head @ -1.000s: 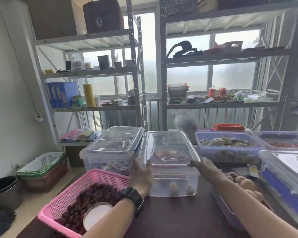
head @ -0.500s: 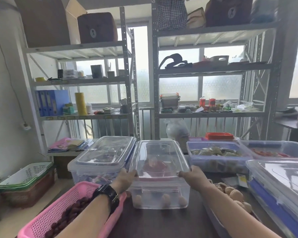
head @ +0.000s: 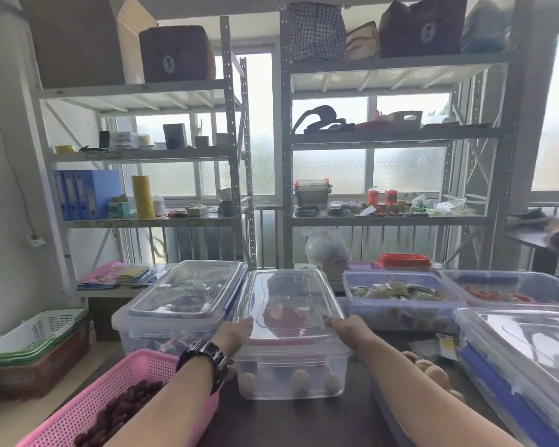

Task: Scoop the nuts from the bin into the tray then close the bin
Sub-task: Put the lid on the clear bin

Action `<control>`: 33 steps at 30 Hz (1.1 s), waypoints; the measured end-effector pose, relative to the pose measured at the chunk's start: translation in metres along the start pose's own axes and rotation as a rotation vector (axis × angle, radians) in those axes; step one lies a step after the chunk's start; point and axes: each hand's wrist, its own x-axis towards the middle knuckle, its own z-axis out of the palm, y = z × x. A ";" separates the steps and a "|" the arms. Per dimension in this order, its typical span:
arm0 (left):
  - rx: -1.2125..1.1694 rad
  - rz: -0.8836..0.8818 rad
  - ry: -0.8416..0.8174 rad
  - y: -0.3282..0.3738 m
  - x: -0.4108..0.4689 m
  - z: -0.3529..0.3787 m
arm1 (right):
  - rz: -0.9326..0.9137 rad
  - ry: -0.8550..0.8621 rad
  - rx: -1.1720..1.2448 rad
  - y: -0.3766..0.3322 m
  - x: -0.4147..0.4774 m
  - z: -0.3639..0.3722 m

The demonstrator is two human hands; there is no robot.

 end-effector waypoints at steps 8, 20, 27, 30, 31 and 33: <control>0.251 0.026 0.066 -0.002 0.003 -0.004 | -0.248 0.252 -0.309 0.008 -0.004 0.004; 0.245 0.048 0.054 -0.012 0.025 0.006 | -0.217 0.184 -0.318 0.002 -0.001 -0.004; -0.056 0.010 -0.052 -0.005 0.015 0.004 | -0.191 0.155 -0.306 0.001 0.009 -0.011; -0.038 -0.021 -0.106 -0.002 0.018 0.001 | -0.185 0.157 -0.333 0.002 0.009 -0.010; -0.031 -0.032 -0.118 -0.005 0.026 0.004 | -0.178 0.157 -0.347 0.002 0.008 -0.009; -0.084 -0.047 -0.076 -0.017 0.051 0.010 | -0.170 0.163 -0.380 0.005 0.005 -0.010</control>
